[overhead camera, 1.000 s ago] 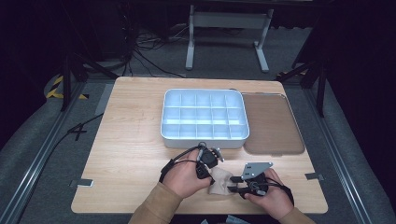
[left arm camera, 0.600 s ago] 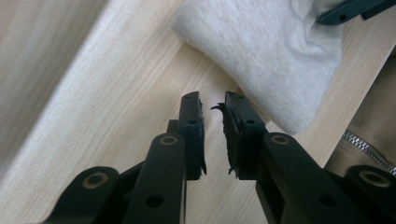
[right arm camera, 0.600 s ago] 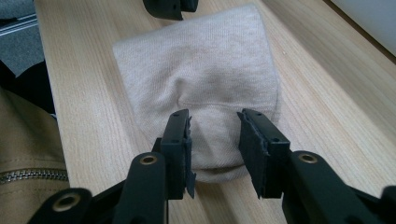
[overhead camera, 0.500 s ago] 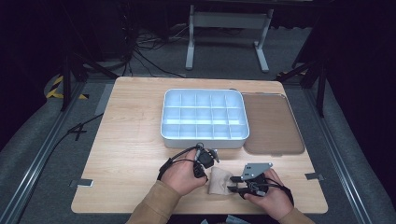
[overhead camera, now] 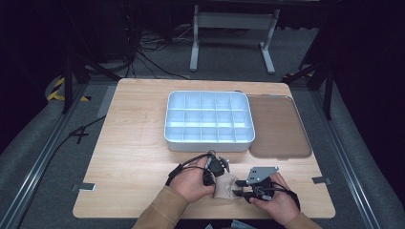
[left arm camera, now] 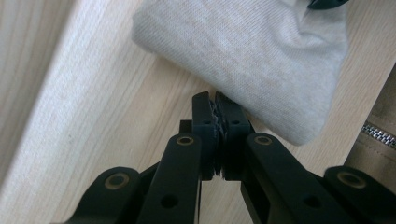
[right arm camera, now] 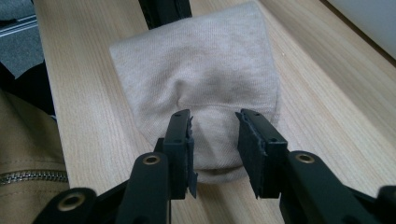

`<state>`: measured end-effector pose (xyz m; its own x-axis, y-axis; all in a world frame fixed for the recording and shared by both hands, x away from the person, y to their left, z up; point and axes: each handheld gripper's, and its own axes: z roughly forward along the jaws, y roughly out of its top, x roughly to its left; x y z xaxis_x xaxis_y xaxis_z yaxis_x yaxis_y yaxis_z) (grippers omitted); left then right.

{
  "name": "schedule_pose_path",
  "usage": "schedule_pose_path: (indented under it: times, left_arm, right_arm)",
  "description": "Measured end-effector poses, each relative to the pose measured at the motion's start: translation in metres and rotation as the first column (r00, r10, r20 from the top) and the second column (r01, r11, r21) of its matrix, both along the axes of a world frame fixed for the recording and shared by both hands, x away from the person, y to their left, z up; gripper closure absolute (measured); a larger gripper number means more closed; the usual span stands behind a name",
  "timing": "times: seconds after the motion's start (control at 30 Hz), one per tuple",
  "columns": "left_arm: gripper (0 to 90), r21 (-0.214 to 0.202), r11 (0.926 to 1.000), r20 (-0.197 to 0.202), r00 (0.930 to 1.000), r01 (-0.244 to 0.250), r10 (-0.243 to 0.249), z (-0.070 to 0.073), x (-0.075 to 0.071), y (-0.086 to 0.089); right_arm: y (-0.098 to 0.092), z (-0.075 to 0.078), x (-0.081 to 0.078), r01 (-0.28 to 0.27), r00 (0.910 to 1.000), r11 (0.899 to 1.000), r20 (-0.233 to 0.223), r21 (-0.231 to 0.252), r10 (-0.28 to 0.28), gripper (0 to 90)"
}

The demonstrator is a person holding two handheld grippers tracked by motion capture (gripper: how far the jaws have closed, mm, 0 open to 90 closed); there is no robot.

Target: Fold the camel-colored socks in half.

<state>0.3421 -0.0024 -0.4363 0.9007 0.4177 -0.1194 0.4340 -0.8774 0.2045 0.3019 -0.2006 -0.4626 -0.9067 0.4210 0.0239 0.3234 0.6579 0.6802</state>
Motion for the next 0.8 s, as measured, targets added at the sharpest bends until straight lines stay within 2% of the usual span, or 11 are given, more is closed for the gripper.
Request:
schedule_pose_path:
  times: [0.2,0.27,0.33,0.5,0.6,0.7,0.73,0.8]
  left_arm:
    - [86.4,-0.001,0.9999,0.003,0.9999,0.012,-0.012,0.000,0.000,-0.001]
    - [86.1,-0.004,0.9999,0.011,0.9999,0.013,-0.013,0.000,0.000,-0.002]
    - [85.8,-0.002,0.9999,0.012,0.9998,0.017,-0.017,0.000,-0.001,-0.002]
    - [85.6,-0.012,0.9990,0.027,0.9988,0.043,-0.042,0.000,-0.001,-0.004]
    - [85.7,-0.044,0.9969,0.043,0.9971,0.066,-0.064,0.003,-0.004,-0.007]
    - [85.5,-0.069,0.9933,0.087,0.9924,0.093,-0.087,0.007,-0.008,-0.011]
    - [85.5,-0.069,0.9933,0.087,0.9924,0.093,-0.087,0.007,-0.008,-0.011]
    - [85.5,-0.074,0.9913,0.112,0.9887,0.109,-0.100,0.008,-0.010,-0.013]
  right_arm:
    - [0.003,0.005,-0.001,-0.009,0.9994,0.998,0.034,0.057,0.008,78.8]
    - [0.008,0.003,0.000,-0.023,0.9988,0.998,0.044,0.053,0.021,82.9]
    - [0.012,-0.001,0.001,-0.026,0.9991,0.999,0.034,0.044,0.025,85.8]
    - [0.014,-0.005,0.003,-0.030,0.9992,0.999,0.027,0.045,0.029,88.1]
    - [0.015,-0.006,0.003,-0.034,0.9991,0.998,0.027,0.043,0.033,88.7]
    - [0.015,-0.005,0.003,-0.035,0.9991,0.999,0.026,0.041,0.034,88.8]
    - [0.015,-0.005,0.003,-0.035,0.9991,0.999,0.026,0.041,0.034,88.8]
    - [0.015,-0.006,0.003,-0.036,0.9992,0.998,0.020,0.044,0.035,88.8]
